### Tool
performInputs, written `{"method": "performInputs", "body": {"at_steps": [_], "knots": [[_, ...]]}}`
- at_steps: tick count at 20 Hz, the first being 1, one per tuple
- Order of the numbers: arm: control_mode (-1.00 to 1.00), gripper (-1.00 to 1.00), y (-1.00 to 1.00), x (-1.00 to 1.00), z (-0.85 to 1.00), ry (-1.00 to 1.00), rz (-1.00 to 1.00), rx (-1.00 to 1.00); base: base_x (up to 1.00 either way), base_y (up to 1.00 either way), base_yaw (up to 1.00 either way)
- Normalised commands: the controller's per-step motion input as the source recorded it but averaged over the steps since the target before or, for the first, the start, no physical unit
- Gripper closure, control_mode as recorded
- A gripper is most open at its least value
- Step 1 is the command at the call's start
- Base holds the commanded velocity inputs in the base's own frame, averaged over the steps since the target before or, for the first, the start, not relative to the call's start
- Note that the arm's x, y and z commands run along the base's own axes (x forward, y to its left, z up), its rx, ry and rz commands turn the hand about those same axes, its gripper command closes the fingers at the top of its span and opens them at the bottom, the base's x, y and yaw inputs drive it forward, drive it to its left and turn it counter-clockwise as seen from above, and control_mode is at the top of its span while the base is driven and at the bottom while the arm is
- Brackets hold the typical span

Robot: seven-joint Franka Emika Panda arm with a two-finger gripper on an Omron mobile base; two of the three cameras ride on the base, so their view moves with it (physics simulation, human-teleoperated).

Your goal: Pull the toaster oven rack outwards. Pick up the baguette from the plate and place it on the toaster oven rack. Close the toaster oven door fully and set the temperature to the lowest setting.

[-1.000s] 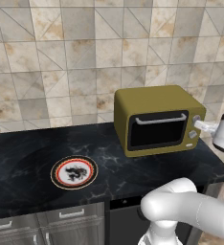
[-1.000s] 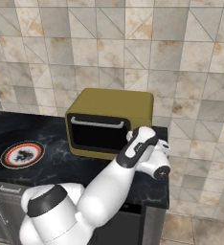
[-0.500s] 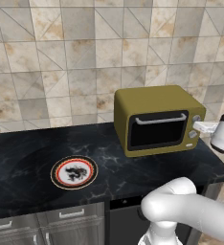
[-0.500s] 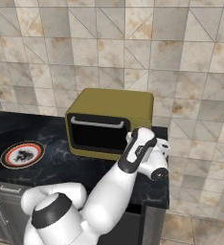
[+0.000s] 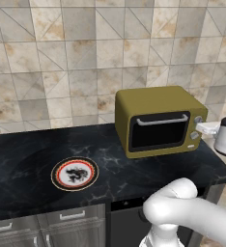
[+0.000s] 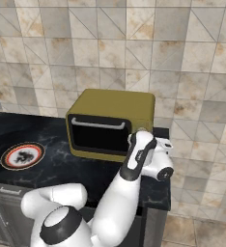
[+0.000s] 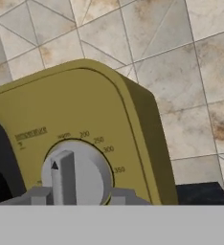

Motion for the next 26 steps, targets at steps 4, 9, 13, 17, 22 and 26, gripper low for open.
{"method": "performInputs", "body": {"at_steps": [4,9,13,17,22,26], "knots": [[-1.0,1.0,0.0,0.12,0.0,-0.26,0.2,-0.57,0.0,0.0,0.0],[-1.0,1.0,0.08,0.01,0.0,-0.46,0.17,-0.7,0.0,0.0,0.0],[-1.0,1.0,0.16,0.0,0.0,-0.62,0.12,-0.76,0.0,0.0,0.0],[-1.0,1.0,0.07,0.0,0.0,-0.59,0.13,-0.76,0.0,0.0,0.0],[-1.0,1.0,0.0,0.0,0.0,-0.56,0.16,-0.75,0.0,0.0,0.0],[-1.0,1.0,0.0,0.0,0.0,-0.53,0.15,-0.74,0.0,0.0,0.0]]}}
